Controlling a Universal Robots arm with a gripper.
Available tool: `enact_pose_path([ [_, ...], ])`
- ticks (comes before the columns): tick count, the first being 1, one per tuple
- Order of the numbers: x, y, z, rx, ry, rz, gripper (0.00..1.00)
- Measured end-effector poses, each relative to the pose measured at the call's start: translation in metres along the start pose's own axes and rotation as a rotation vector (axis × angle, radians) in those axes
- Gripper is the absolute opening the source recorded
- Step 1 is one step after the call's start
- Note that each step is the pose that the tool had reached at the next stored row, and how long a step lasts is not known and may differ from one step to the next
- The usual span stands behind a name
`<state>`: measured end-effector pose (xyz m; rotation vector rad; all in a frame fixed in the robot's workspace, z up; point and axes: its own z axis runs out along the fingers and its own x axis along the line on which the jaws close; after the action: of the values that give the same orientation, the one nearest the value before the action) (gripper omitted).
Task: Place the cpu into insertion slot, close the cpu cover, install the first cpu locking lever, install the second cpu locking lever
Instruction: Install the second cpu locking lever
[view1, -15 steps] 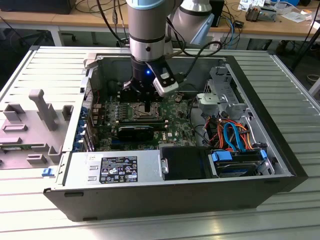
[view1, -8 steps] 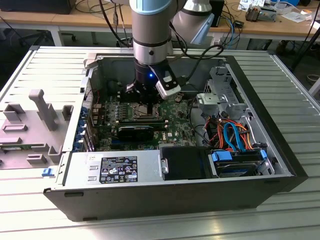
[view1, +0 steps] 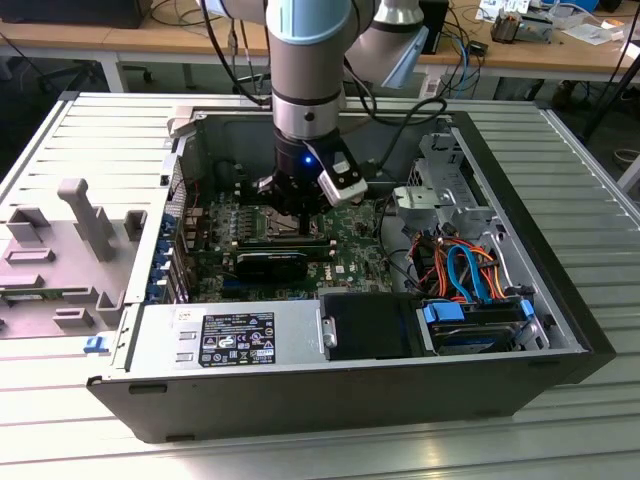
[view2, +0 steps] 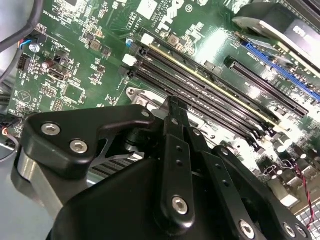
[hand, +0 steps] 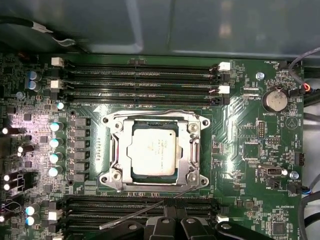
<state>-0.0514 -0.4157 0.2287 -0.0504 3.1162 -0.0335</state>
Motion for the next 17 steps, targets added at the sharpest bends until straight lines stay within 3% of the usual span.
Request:
enact_pose_path([
  [17, -0.0001, -0.0033, 0.0057, -0.0014, -0.0013, -0.057, 0.11],
])
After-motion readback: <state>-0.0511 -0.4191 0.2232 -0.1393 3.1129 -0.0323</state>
